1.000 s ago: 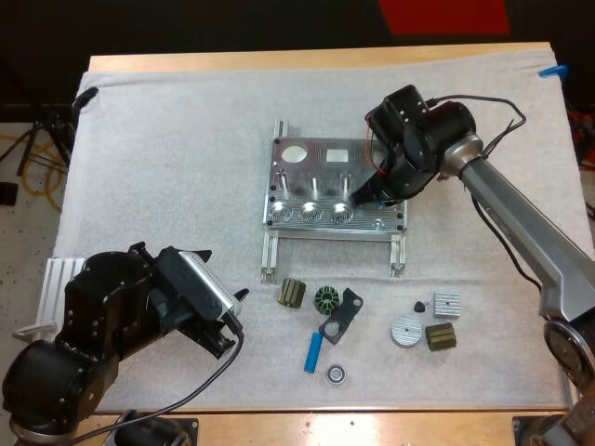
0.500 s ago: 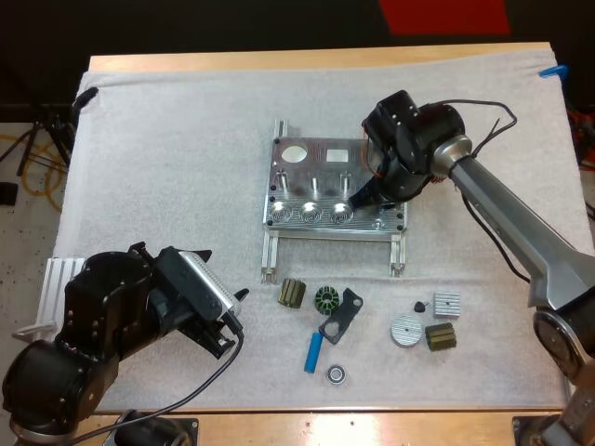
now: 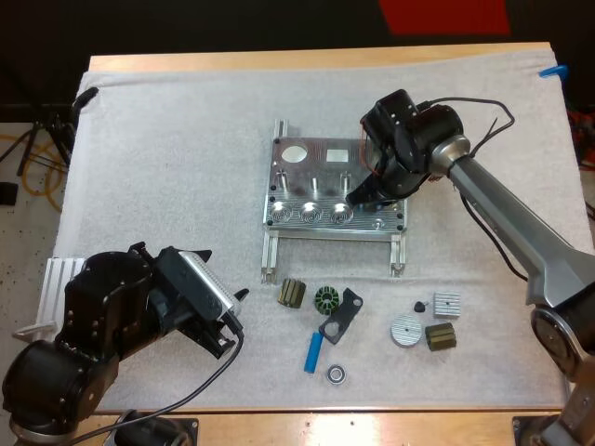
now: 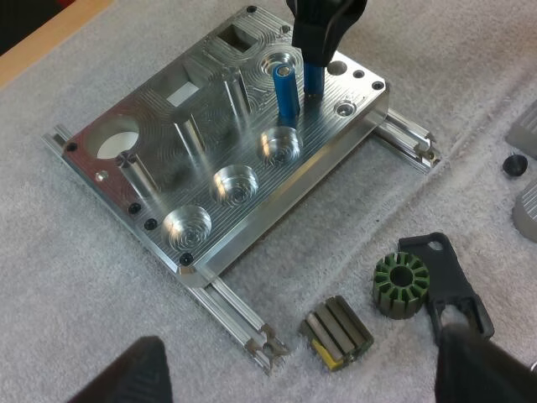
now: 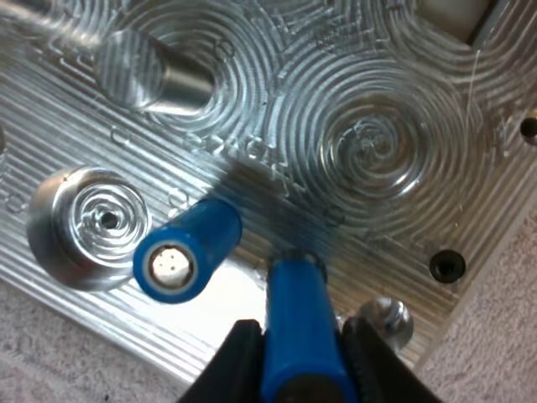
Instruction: Load cells from left to right
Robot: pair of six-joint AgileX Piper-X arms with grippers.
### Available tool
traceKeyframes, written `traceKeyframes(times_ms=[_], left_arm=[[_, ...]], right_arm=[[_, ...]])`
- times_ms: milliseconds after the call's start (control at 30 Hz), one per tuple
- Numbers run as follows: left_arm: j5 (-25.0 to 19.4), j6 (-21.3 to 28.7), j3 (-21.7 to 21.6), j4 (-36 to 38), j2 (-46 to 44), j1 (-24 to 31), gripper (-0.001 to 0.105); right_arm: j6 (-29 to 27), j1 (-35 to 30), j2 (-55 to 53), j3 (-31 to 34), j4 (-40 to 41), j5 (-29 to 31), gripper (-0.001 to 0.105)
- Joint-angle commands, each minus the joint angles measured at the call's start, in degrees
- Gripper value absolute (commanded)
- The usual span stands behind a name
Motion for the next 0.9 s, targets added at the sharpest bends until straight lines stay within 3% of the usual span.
traceKeyframes(times_ms=[0, 533, 867], left_arm=[[0.4, -0.6, 0.0, -0.4, -0.2, 0.0, 0.065], [0.4, -0.6, 0.0, -0.4, -0.2, 0.0, 0.065], [0.4, -0.6, 0.0, -0.4, -0.2, 0.0, 0.065]], right_arm=[[-0.7, -0.1, 0.2, -0.5, -0.3, 0.2, 0.0], [-0.7, -0.1, 1.2, -0.5, -0.3, 0.1, 0.0], [-0.7, -0.1, 2.2, -0.5, 0.1, -3.3, 0.0]])
